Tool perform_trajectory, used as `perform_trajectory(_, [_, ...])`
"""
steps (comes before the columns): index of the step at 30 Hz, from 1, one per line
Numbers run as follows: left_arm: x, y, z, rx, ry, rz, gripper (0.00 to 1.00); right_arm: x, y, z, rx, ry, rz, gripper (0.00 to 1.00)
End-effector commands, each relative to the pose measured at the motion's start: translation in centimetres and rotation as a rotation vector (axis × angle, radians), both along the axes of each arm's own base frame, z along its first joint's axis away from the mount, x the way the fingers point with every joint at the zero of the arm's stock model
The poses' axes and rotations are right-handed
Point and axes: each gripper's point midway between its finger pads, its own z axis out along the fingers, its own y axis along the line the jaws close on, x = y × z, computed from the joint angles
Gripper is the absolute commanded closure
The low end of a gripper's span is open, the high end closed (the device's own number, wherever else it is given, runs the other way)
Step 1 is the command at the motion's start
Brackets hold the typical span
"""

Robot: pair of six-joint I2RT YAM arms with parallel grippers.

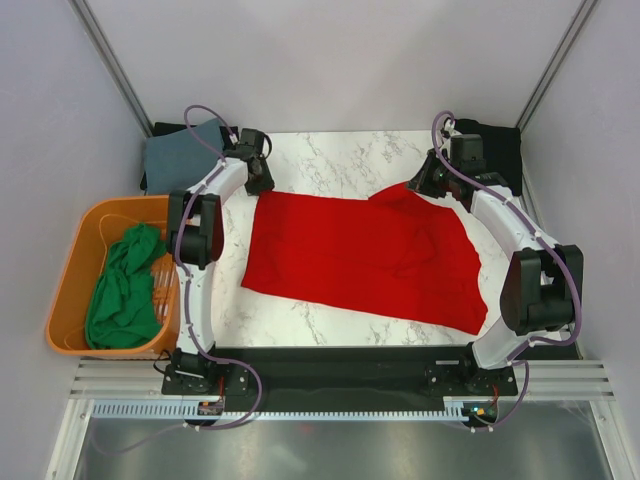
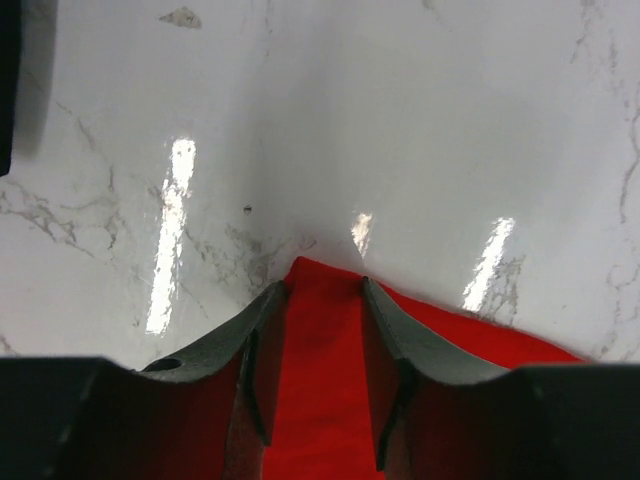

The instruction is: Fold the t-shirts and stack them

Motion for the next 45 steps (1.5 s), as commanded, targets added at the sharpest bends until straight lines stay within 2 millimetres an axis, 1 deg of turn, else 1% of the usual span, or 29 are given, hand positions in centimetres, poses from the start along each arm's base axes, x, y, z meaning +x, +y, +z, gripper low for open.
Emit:
perform_trajectory(1, [1.4,-0.5,0.2,-0.004,-0.041,-0.021,0.57,0.4,-0.4,0.2,-0.022,-0.025,0.001,1.0])
perform_trajectory(7, [1.3,-0.4,-0.6,0.004,-0.03,-0.021,0.64,0.6,-0.3,0.8,-0.015,-0.03,0.002,1.0])
perform_trajectory(12, [1.2,-0.6,-0.1,-0.009,-0.034,-0.025,0.85,0.6,-0.3,1.2,-0.017,-0.037,-0.002,1.0])
perform_trajectory(13, [1.2,-0.8,0.5,-0.013,-0.044,-0.03,0.89,0.6,-0.3,1.5,-0.015,-0.041,-0.001,1.0])
perform_trajectory(14, [1.3,-1.0,1.8,-0.022,-0.066,-0.032,0.96,0.5,-0.3,1.7,-0.015,-0.042,-0.001,1.0])
perform_trajectory(15, [1.3,-1.0,2.4,-0.027,-0.075,-0.033,0.98,0.6,-0.3,2.3,-0.015,-0.053,-0.003,1.0])
perform_trajectory(17, [1.2,-1.3,4.0,-0.039,-0.1,-0.037,0.98,0.5,-0.4,3.2,-0.016,-0.058,-0.005,1.0])
perform_trajectory(18, [1.2,-1.4,5.8,-0.045,-0.128,-0.039,0.98,0.6,-0.4,4.2,-0.015,-0.076,-0.007,1.0])
perform_trajectory(19, [1.0,-1.5,6.7,-0.047,-0.139,-0.041,0.98,0.3,-0.5,4.4,-0.019,-0.067,-0.01,1.0])
perform_trajectory(20, [0.5,-1.4,7.0,-0.049,-0.131,-0.039,0.98,0.0,-0.7,5.5,-0.025,-0.089,-0.018,1.0])
perform_trajectory(21, [0.2,-1.3,8.9,-0.054,-0.158,-0.038,0.98,-0.4,-0.9,5.9,-0.03,-0.096,-0.027,1.0])
perform_trajectory(22, [-0.2,-1.2,9.3,-0.054,-0.16,-0.033,0.98,-0.9,-1.1,6.1,-0.034,-0.095,-0.033,1.0])
perform_trajectory(23, [-1.2,-0.9,8.6,-0.047,-0.137,-0.028,0.98,-1.7,-1.3,7.3,-0.037,-0.12,-0.038,1.0])
perform_trajectory(24, [-1.8,-0.8,10.1,-0.052,-0.161,-0.023,0.98,-2.5,-1.6,6.8,-0.046,-0.109,-0.048,1.0])
perform_trajectory(25, [-2.3,-0.6,10.2,-0.051,-0.157,-0.018,0.98,-3.3,-1.8,6.9,-0.051,-0.106,-0.055,1.0])
perform_trajectory(26, [-3.5,-0.4,9.2,-0.047,-0.129,-0.013,0.98,-4.8,-2.1,7.0,-0.053,-0.11,-0.064,1.0])
perform_trajectory(27, [-4.1,-0.3,9.2,-0.047,-0.124,-0.012,0.98,-5.6,-2.4,6.9,-0.057,-0.11,-0.075,1.0])
perform_trajectory(28, [-4.6,-0.1,10.1,-0.05,-0.144,-0.011,0.98,-7.1,-2.6,8.0,-0.052,-0.14,-0.084,1.0])
perform_trajectory(29, [-5.8,0.2,9.0,-0.04,-0.115,-0.01,0.98,-8.3,-2.9,6.7,-0.058,-0.11,-0.1,1.0])
perform_trajectory(30, [-6.1,0.3,8.9,-0.041,-0.121,-0.008,0.98,-9.2,-3.2,6.5,-0.061,-0.108,-0.113,1.0])
perform_trajectory(31, [-6.5,0.4,9.7,-0.042,-0.141,-0.008,0.98,-10.1,-3.7,6.3,-0.073,-0.104,-0.137,1.0])
perform_trajectory(32, [-7.4,0.8,8.7,-0.029,-0.119,-0.004,0.98,-11.7,-4.1,6.3,-0.072,-0.116,-0.15,1.0])
perform_trajectory(34, [-7.9,1.2,8.7,-0.013,-0.125,-0.001,0.98,-14.0,-4.7,6.8,-0.07,-0.137,-0.183,1.0])
perform_trajectory(36, [-8.7,1.8,8.4,0.01,-0.118,-0.001,0.98,-15.6,-5.0,5.8,-0.062,-0.116,-0.209,1.0])
perform_trajectory(37, [-8.7,1.9,8.3,0.016,-0.122,0.002,0.98,-16.8,-5.4,6.1,-0.06,-0.128,-0.228,1.0])
perform_trajectory(38, [-9.1,2.1,8.0,0.02,-0.116,0.002,0.98,-17.5,-5.6,5.3,-0.059,-0.114,-0.241,1.0])
perform_trajectory(40, [-9.1,2.0,7.9,0.019,-0.124,-0.007,0.98,-18.8,-5.8,5.6,-0.029,-0.127,-0.272,1.0])
perform_trajectory(44, [-9.7,2.1,7.3,0.022,-0.11,-0.004,0.98,-20.6,-6.0,4.2,-0.007,-0.101,-0.305,1.0])
perform_trajectory(45, [-9.7,2.3,7.6,0.024,-0.118,0.001,0.98,-21.1,-6.1,3.7,-0.006,-0.086,-0.312,1.0])
